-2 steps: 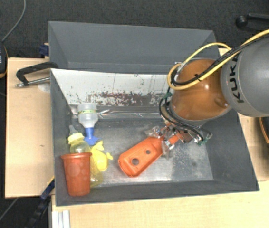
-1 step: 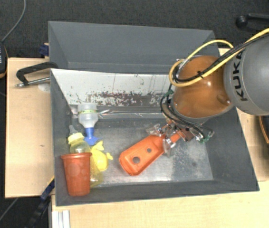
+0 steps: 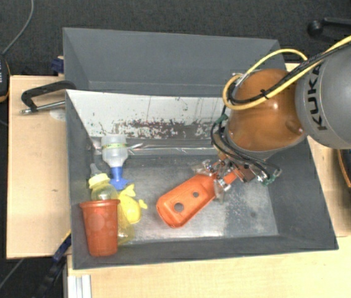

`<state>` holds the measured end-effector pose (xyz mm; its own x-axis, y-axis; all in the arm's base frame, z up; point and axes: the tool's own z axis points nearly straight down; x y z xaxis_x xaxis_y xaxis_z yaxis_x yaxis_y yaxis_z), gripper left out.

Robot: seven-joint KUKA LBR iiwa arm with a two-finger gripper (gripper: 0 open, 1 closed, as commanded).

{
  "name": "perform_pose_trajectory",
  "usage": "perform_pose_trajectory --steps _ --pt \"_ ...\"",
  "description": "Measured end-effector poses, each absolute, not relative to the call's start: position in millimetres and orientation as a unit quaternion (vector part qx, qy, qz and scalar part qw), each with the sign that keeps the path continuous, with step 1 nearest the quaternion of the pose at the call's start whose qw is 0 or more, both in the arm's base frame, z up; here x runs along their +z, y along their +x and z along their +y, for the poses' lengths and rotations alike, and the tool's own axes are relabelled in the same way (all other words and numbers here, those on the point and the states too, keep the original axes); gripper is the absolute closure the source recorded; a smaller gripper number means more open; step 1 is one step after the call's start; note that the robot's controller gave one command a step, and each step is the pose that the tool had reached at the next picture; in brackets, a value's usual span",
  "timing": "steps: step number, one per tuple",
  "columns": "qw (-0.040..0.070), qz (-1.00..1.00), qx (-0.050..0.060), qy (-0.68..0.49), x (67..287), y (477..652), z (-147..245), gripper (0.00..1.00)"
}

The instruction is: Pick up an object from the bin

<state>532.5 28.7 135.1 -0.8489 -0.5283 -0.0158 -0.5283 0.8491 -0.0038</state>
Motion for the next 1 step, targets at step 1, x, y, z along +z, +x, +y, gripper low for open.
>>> perform_pose_trajectory --steps 1 --pt "0.008 0.961 0.0 -0.275 142.4 532.7 28.7 1.0"
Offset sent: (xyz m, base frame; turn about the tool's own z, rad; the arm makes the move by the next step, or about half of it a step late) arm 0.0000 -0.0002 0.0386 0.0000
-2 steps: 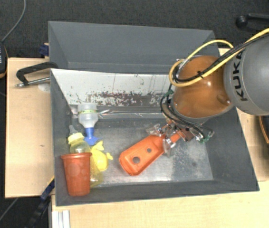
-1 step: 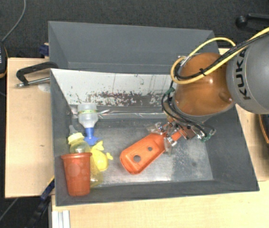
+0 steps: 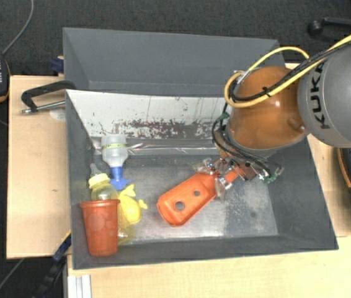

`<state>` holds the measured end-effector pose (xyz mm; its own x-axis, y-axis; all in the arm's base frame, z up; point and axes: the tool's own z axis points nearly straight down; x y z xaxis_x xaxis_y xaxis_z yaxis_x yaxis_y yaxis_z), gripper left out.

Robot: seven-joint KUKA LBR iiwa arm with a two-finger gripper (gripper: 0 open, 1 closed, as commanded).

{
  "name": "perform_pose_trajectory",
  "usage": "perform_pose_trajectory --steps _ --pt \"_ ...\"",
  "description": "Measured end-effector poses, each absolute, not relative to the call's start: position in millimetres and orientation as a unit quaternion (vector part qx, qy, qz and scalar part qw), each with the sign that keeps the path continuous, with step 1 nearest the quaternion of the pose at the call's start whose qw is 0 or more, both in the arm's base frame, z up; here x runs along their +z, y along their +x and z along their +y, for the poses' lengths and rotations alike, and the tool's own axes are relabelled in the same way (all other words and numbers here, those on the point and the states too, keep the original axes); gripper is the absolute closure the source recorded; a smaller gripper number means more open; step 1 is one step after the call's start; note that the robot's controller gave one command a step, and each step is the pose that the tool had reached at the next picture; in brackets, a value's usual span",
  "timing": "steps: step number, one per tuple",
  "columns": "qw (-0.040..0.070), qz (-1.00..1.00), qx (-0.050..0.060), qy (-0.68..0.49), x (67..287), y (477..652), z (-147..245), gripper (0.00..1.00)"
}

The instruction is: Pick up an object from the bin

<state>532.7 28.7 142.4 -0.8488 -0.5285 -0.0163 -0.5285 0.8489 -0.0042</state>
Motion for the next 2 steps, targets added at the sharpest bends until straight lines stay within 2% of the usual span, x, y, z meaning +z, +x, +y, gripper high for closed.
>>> perform_pose_trajectory --steps 2 --pt "0.008 0.961 0.001 -0.275 160.2 532.5 29.1 1.0"
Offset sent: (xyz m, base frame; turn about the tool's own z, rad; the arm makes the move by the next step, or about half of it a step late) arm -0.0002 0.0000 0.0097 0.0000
